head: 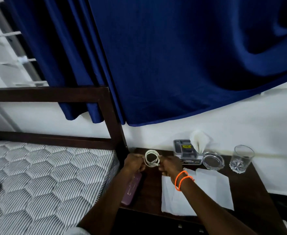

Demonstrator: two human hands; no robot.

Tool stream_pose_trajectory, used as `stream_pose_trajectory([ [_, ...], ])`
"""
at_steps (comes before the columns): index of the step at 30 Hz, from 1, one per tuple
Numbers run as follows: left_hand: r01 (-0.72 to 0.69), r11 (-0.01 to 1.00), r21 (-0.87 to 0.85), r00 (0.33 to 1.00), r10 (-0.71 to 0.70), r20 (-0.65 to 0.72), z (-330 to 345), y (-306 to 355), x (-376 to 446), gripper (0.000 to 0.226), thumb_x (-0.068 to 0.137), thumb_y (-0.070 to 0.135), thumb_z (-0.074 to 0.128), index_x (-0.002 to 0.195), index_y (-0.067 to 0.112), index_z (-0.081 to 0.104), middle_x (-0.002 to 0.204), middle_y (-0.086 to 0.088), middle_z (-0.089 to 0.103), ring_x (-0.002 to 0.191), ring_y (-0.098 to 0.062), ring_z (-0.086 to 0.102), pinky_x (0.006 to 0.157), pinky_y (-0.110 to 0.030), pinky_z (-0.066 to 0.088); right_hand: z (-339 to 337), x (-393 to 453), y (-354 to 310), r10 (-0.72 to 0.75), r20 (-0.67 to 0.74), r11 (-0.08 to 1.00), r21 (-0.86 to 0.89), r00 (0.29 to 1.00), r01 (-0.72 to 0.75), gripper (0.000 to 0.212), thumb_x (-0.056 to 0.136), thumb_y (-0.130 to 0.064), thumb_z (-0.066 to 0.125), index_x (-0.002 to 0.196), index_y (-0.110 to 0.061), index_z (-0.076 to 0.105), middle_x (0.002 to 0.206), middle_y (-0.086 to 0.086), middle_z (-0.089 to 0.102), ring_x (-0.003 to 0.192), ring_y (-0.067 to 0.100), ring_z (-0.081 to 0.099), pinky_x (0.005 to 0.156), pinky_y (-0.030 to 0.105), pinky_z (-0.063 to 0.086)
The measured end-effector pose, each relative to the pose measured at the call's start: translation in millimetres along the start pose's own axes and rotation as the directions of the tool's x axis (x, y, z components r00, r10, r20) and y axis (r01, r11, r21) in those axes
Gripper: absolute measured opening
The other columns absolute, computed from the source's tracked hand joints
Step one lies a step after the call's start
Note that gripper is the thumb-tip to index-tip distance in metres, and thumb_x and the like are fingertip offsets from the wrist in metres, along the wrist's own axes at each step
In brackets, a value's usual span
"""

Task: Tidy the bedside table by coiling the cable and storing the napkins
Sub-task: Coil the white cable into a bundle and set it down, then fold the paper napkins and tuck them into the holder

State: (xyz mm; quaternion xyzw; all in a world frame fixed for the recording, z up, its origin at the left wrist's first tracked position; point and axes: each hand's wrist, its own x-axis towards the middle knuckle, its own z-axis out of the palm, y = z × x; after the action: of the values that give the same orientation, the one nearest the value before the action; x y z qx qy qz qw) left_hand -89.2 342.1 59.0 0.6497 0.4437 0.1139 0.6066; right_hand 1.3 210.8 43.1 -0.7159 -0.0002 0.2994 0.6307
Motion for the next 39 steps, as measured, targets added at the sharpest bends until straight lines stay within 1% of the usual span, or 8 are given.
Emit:
stream_pose_trajectory([
  [5, 0.026, 0.993, 0.117, 1.0, -0.027, 0.004, 10.8, -2.6, 46.2, 0.027, 0.092, -0.004, 0.056, 0.069, 0.005, 0.068, 0.057, -0.013, 0.057, 0.044, -0.02, 0.05, 0.051, -0.026, 0.044, 15.1, 47.2, 18.9, 0.032, -0.026, 0.996, -0.082, 0.999, -0.034, 0.025, 0.088, -0.018, 0.068, 0.064, -0.01, 0.066, 0.055, 0.008, 0.065, 0.04, 0.017, 0.057, 0.041, 0.022, 0.042],
  [10, 0.071, 0.976, 0.205, 0.997, -0.069, -0.02, 13.7, -7.6, 83.5, 0.024, 0.091, 0.004, 0.06, 0.073, 0.02, 0.061, 0.047, 0.009, 0.062, 0.063, -0.015, 0.065, 0.065, -0.028, 0.062, 28.6, 84.2, 33.0, 0.063, -0.032, 0.984, -0.165, 0.998, -0.067, 0.025, 0.084, -0.014, 0.067, 0.061, -0.005, 0.069, 0.051, 0.008, 0.064, 0.039, 0.018, 0.058, 0.041, 0.023, 0.044],
  [16, 0.056, 0.959, 0.279, 0.998, -0.052, -0.023, 20.3, -18.9, 103.9, 0.023, 0.091, 0.004, 0.06, 0.11, 0.0, 0.072, 0.107, -0.018, 0.075, 0.079, -0.024, 0.072, 0.079, -0.034, 0.062, 36.1, 100.5, 39.2, 0.076, -0.046, 0.975, -0.208, 0.996, -0.084, 0.024, 0.082, -0.016, 0.067, 0.061, -0.005, 0.07, 0.053, 0.011, 0.067, 0.04, 0.021, 0.061, 0.04, 0.024, 0.047],
  [19, 0.041, 0.922, 0.385, 0.999, -0.033, -0.027, 20.6, -16.5, 101.5, 0.028, 0.091, 0.01, 0.059, 0.115, 0.003, 0.072, 0.116, -0.016, 0.073, 0.108, -0.031, 0.07, 0.089, -0.037, 0.059, 36.8, 99.0, 38.3, 0.092, -0.019, 0.969, -0.229, 0.996, -0.094, 0.023, 0.085, -0.017, 0.066, 0.068, -0.004, 0.071, 0.06, 0.014, 0.07, 0.047, 0.024, 0.064, 0.044, 0.026, 0.05],
  [23, -0.048, 0.786, 0.616, 0.998, 0.058, 0.003, 20.1, -12.6, 80.0, 0.031, 0.096, 0.019, 0.058, 0.121, 0.006, 0.07, 0.126, -0.013, 0.07, 0.119, -0.032, 0.065, 0.098, -0.042, 0.054, 30.8, 85.4, 34.6, 0.088, -0.007, 0.978, -0.191, 0.996, -0.088, 0.023, 0.09, -0.012, 0.059, 0.073, 0.0, 0.069, 0.068, 0.02, 0.068, 0.053, 0.027, 0.062, 0.049, 0.03, 0.05],
  [29, -0.074, 0.863, 0.5, 0.985, 0.142, -0.1, 31.0, -17.3, 34.0, 0.029, 0.091, 0.013, 0.056, 0.107, 0.005, 0.077, 0.112, -0.019, 0.075, 0.109, -0.035, 0.07, 0.095, -0.04, 0.056, -1.1, 44.0, 30.7, 0.113, 0.035, 0.988, -0.105, 0.993, -0.109, 0.023, 0.095, -0.006, 0.061, 0.072, -0.005, 0.059, 0.06, 0.012, 0.055, 0.038, 0.017, 0.052, 0.037, 0.02, 0.044],
  [37, -0.108, 0.966, 0.234, 0.994, 0.113, -0.005, 80.2, -29.3, -42.3, 0.016, 0.086, 0.014, 0.068, 0.072, 0.014, 0.076, 0.092, -0.018, 0.077, 0.095, -0.035, 0.073, 0.086, -0.045, 0.06, -93.5, -11.7, 43.1, 0.072, -0.081, 0.995, -0.06, 0.994, -0.077, 0.018, 0.09, -0.005, 0.065, 0.072, -0.008, 0.065, 0.065, 0.012, 0.06, 0.047, 0.022, 0.057, 0.047, 0.026, 0.047],
  [39, -0.096, 0.972, 0.213, 0.995, 0.09, 0.035, 92.4, -32.1, -54.3, 0.013, 0.087, 0.012, 0.068, 0.079, 0.013, 0.078, 0.092, -0.021, 0.076, 0.092, -0.036, 0.072, 0.088, -0.046, 0.06, -119.0, -18.1, 46.3, 0.073, -0.134, 0.994, -0.069, 0.988, -0.083, 0.016, 0.09, -0.006, 0.065, 0.074, -0.006, 0.065, 0.065, 0.013, 0.06, 0.049, 0.023, 0.057, 0.047, 0.026, 0.046],
])
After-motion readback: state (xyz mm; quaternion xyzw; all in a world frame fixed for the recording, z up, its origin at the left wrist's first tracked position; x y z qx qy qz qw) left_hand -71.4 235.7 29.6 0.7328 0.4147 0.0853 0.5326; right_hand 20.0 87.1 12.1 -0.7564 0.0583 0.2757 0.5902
